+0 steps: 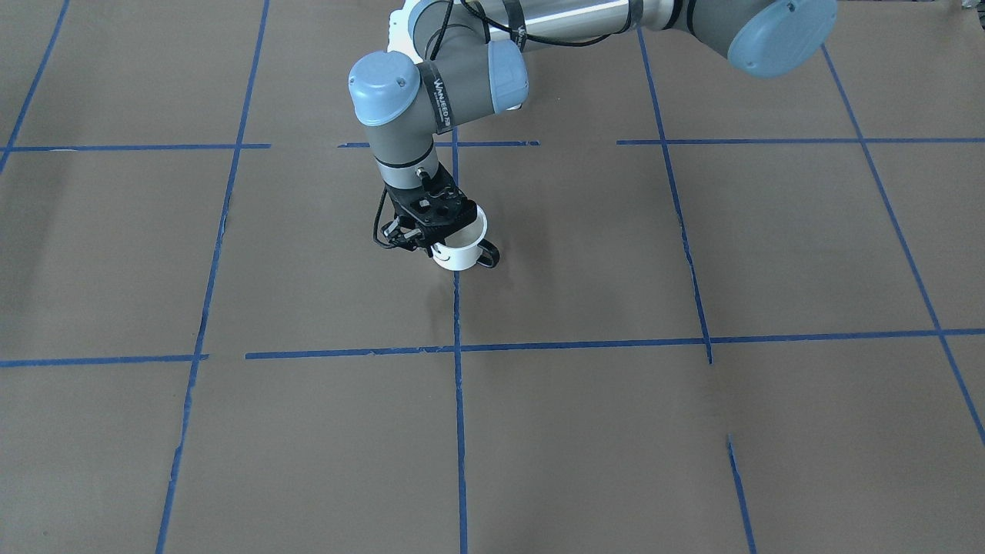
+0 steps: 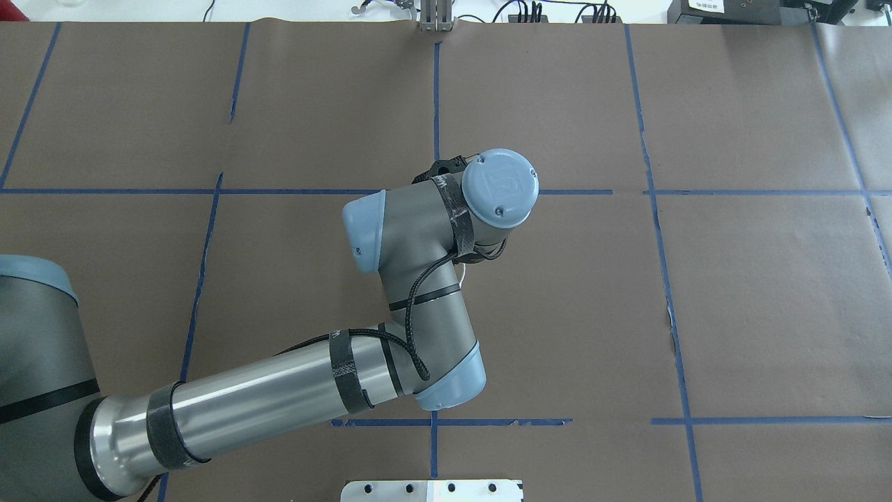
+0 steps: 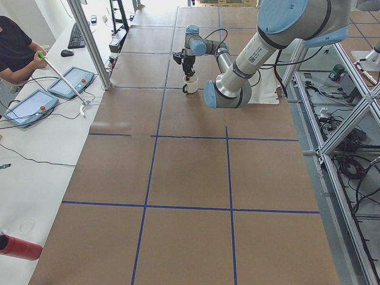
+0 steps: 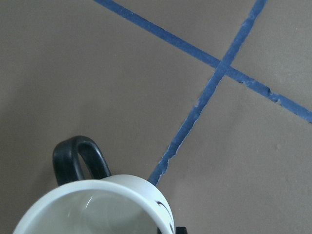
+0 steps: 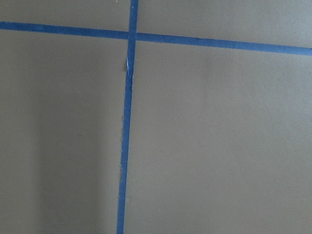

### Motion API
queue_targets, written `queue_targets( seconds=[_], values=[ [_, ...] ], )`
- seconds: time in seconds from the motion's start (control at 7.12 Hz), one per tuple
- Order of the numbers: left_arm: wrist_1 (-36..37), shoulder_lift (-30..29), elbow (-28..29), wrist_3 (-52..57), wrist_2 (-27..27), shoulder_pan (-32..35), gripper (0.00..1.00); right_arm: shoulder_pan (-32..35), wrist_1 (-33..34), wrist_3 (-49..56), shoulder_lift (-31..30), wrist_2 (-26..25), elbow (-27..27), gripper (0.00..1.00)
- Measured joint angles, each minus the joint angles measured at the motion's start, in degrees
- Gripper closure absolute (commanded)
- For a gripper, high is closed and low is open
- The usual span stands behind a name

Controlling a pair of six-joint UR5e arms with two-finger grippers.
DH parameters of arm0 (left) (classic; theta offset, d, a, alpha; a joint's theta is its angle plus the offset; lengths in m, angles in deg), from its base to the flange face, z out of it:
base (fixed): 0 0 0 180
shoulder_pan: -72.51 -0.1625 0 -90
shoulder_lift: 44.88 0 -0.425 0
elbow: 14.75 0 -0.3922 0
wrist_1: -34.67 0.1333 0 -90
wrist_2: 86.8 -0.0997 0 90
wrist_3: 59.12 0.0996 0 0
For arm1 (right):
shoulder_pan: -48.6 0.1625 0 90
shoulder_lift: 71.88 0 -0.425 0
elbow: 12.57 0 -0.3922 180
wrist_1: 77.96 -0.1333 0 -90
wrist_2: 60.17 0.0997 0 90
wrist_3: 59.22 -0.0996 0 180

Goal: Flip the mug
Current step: 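Rotate the left wrist to turn the mug opening upward, then set the mug upright on the table and open the left gripper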

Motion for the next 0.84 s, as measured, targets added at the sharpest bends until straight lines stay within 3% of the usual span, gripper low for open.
queue_targets(
  seconds=[0.42,0.84],
  values=[
    [1.5,0.7,-5.2,2.4,0.2,0.1,0.00,0.0,0.0,0.0,0.0,0.0,0.0,0.00],
    [9.2,6.0,-20.0,12.8,2.2,5.3,0.00,0.0,0.0,0.0,0.0,0.0,0.0,0.00]
  ],
)
